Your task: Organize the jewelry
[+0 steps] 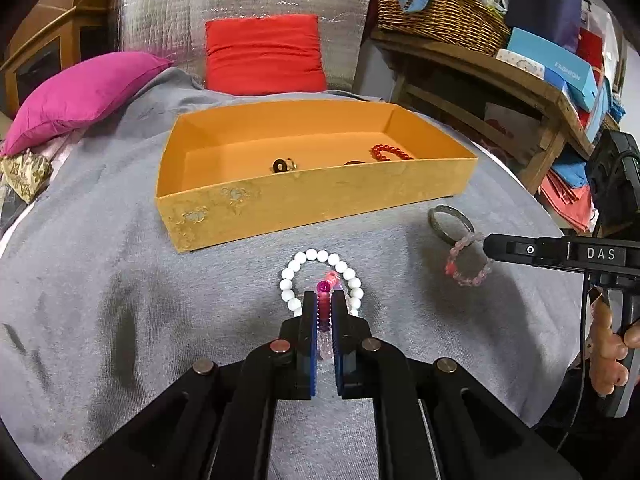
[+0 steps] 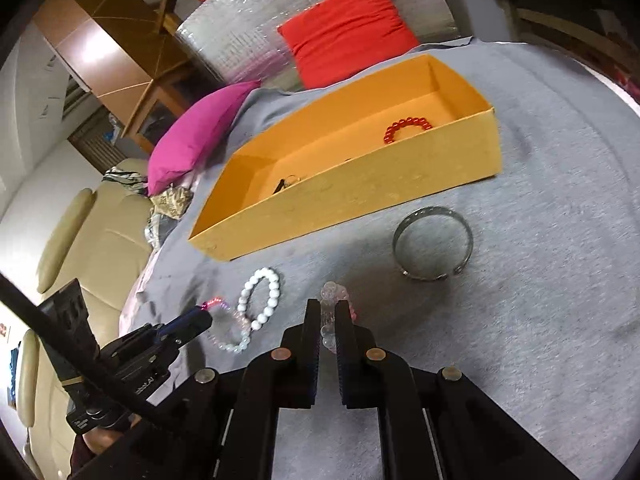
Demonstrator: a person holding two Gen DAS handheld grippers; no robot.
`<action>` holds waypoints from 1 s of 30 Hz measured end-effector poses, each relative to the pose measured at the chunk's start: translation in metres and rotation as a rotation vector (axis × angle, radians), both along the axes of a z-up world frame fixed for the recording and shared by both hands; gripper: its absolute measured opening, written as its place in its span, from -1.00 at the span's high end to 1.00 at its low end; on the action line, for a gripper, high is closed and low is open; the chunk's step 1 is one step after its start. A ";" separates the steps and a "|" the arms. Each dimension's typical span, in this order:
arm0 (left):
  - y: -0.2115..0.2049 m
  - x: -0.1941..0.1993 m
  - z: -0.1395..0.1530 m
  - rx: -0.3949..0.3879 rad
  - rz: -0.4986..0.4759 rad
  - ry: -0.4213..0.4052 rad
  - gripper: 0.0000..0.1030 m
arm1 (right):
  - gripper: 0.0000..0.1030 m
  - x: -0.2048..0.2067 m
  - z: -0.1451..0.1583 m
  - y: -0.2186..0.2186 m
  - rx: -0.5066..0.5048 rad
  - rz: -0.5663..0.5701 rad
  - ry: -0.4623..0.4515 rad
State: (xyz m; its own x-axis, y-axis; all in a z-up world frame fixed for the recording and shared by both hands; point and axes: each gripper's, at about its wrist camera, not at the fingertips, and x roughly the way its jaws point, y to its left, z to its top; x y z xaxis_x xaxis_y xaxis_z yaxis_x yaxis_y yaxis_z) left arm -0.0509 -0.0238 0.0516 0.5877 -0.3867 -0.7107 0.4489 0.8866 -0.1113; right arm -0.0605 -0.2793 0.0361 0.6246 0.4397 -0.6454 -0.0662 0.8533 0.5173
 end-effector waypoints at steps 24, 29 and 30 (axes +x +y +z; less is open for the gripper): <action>0.000 0.006 -0.011 0.055 0.026 0.071 0.66 | 0.64 0.012 -0.028 0.007 -0.124 -0.008 0.159; 0.008 0.008 -0.014 0.032 0.058 0.107 0.08 | 0.58 0.012 -0.028 0.006 -0.130 -0.013 0.159; 0.009 0.008 -0.015 0.032 0.061 0.110 0.04 | 0.58 0.012 -0.027 0.006 -0.133 -0.014 0.158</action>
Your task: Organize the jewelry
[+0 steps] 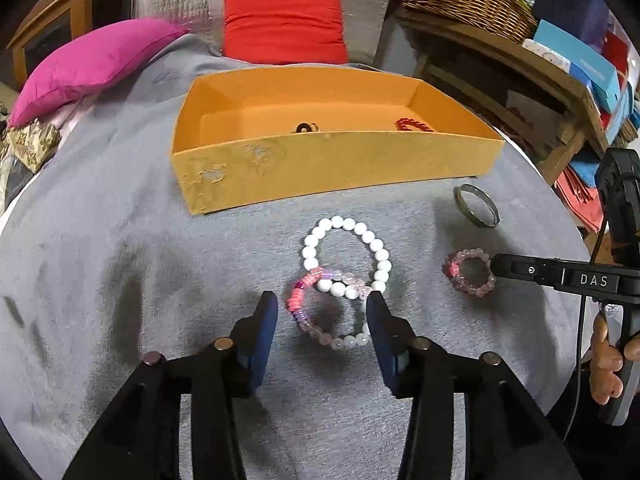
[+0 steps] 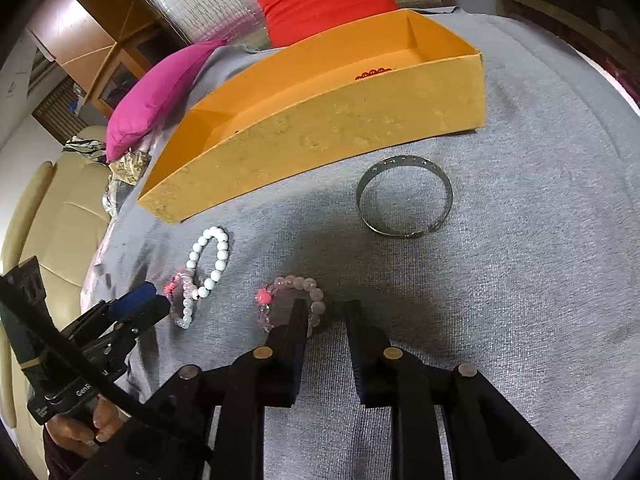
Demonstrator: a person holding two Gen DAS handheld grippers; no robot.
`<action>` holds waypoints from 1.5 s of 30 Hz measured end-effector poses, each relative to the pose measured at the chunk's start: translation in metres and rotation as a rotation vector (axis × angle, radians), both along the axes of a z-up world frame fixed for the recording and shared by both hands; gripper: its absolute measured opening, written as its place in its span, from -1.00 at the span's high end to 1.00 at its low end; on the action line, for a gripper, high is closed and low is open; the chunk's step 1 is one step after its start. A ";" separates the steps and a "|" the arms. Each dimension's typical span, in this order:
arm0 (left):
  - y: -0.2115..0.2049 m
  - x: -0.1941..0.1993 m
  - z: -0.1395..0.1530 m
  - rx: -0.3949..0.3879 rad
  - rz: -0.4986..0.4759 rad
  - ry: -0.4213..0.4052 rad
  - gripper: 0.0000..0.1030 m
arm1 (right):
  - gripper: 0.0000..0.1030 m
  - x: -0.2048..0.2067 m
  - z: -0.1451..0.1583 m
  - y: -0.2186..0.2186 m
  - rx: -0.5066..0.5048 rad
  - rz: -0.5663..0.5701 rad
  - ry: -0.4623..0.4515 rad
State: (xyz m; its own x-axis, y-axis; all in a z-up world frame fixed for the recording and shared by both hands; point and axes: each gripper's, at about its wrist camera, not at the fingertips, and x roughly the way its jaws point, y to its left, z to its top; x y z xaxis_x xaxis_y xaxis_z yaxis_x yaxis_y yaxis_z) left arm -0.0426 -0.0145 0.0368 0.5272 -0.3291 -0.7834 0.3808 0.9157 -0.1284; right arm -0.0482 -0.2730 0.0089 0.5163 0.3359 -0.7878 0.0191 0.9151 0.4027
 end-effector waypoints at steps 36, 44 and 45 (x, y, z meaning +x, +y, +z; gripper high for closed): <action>-0.016 0.004 -0.008 0.032 -0.018 -0.041 0.71 | 0.59 -0.003 -0.001 0.022 -0.061 0.022 -0.044; -0.015 -0.002 0.001 0.082 -0.011 -0.093 0.71 | 0.58 -0.001 -0.001 0.021 -0.051 0.007 -0.033; -0.015 -0.002 0.002 0.092 -0.009 -0.097 0.71 | 0.58 -0.001 -0.001 0.021 -0.055 0.007 -0.032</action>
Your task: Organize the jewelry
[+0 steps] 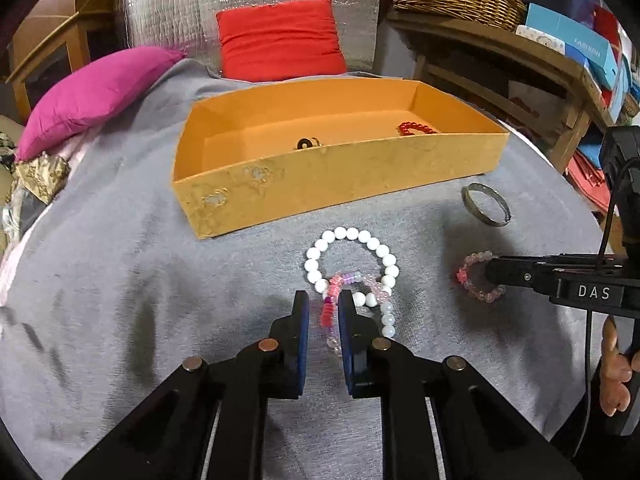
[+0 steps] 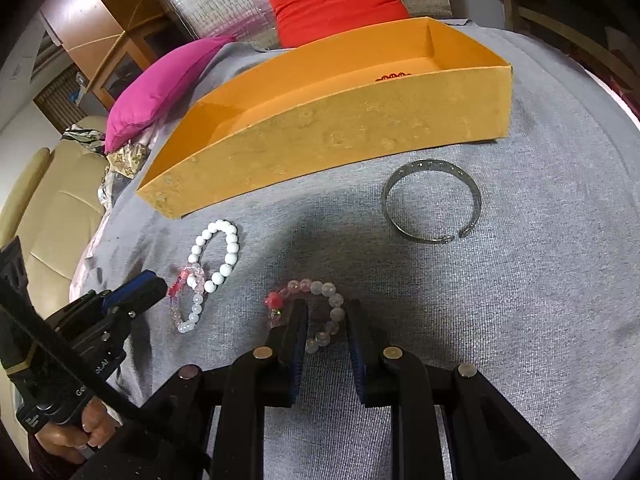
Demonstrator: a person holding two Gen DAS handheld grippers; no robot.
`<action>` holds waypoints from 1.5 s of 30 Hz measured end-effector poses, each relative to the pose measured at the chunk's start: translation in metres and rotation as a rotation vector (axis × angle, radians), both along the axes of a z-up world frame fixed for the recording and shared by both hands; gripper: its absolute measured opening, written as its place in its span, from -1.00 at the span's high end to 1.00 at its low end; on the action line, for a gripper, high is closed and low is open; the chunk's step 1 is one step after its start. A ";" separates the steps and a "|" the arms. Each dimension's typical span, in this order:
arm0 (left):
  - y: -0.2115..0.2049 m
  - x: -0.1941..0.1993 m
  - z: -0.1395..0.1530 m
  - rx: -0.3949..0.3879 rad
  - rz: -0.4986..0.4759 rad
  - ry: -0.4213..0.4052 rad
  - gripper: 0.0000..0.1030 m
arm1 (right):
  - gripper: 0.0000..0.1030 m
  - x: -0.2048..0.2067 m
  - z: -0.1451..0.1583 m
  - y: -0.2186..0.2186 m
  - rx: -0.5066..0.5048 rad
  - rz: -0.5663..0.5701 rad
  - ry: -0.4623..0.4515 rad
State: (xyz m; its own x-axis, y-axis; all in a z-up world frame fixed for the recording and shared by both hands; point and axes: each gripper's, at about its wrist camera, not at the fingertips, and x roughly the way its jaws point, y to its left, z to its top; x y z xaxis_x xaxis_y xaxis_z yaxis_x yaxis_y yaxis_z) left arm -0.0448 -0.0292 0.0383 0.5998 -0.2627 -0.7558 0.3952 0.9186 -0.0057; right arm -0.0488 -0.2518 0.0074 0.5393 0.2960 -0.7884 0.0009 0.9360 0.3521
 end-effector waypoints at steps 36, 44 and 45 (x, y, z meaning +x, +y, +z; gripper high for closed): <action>0.016 0.012 -0.014 -0.140 -0.010 0.181 0.10 | 0.69 0.000 -0.004 -0.001 -0.025 0.009 -0.004; 0.006 0.014 -0.018 -0.166 -0.050 0.200 0.47 | 0.69 -0.001 -0.003 -0.001 -0.025 0.017 -0.006; 0.006 0.014 -0.018 -0.170 -0.050 0.200 0.62 | 0.69 -0.002 -0.003 -0.002 -0.022 0.017 -0.007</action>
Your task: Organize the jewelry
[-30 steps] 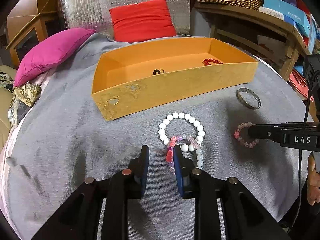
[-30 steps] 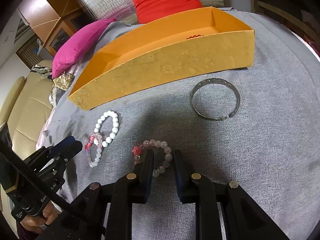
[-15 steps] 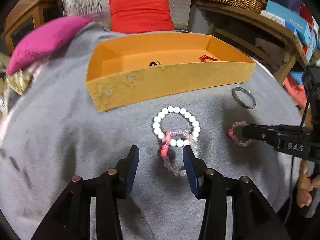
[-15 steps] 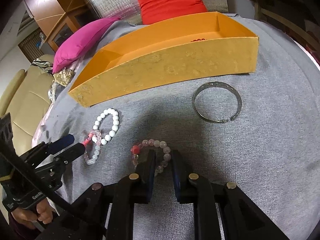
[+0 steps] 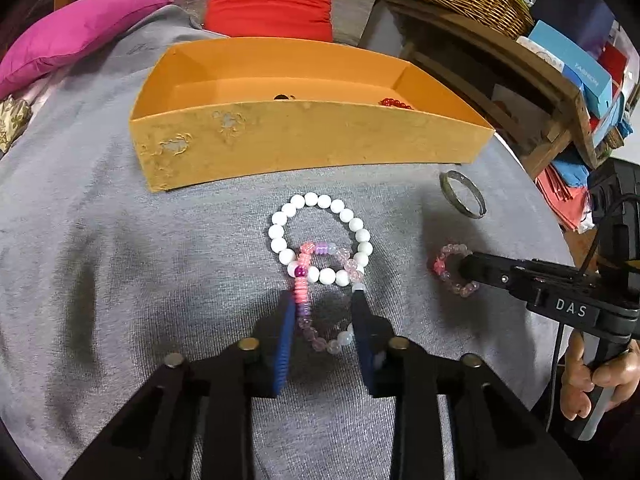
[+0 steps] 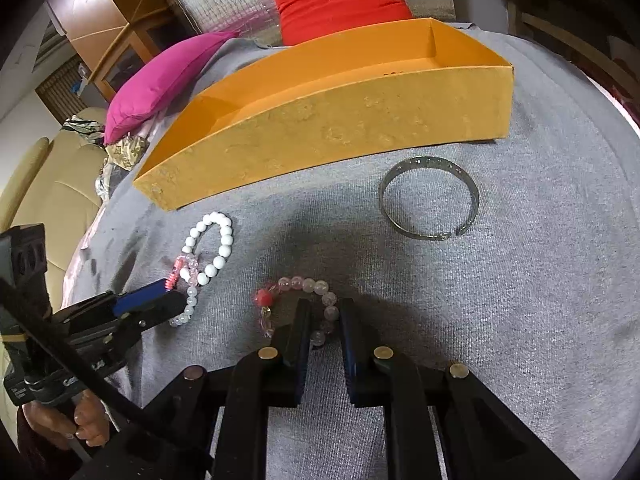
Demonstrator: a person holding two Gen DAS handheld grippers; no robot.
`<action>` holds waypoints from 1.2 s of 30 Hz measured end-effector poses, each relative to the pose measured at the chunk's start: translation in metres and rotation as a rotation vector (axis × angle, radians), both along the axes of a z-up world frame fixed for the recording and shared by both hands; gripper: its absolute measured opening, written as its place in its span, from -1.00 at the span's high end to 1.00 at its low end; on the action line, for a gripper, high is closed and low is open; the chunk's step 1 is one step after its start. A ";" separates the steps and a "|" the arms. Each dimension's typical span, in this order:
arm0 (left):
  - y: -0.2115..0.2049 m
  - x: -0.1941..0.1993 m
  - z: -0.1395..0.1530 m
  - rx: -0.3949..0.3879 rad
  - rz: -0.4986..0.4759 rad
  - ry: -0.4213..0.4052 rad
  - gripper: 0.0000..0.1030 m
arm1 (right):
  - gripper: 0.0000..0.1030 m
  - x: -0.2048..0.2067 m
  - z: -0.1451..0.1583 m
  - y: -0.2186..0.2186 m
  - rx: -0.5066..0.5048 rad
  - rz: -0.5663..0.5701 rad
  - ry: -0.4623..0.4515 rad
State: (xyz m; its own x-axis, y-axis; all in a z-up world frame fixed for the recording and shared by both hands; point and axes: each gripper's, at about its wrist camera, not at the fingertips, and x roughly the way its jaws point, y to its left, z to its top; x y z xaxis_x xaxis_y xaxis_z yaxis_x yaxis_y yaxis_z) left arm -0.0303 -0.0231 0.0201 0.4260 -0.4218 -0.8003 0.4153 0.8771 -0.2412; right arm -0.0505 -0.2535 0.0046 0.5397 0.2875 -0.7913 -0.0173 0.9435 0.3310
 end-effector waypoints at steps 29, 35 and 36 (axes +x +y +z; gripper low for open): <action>-0.006 0.000 -0.001 -0.011 -0.030 -0.007 0.67 | -0.20 -0.007 0.008 0.008 -0.031 0.064 -0.035; -0.001 0.000 0.001 -0.023 -0.024 -0.016 0.80 | 0.30 -0.013 0.002 0.031 -0.215 0.123 -0.084; 0.000 -0.001 0.003 -0.026 -0.022 -0.020 0.80 | 0.38 -0.012 0.002 0.032 -0.232 0.126 -0.087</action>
State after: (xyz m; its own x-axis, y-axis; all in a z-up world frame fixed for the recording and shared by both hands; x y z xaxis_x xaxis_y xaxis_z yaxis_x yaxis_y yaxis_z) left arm -0.0309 -0.0232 0.0227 0.4322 -0.4519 -0.7804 0.4396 0.8612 -0.2552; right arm -0.0630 -0.2218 0.0061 0.5804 0.1728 -0.7958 -0.1581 0.9826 0.0980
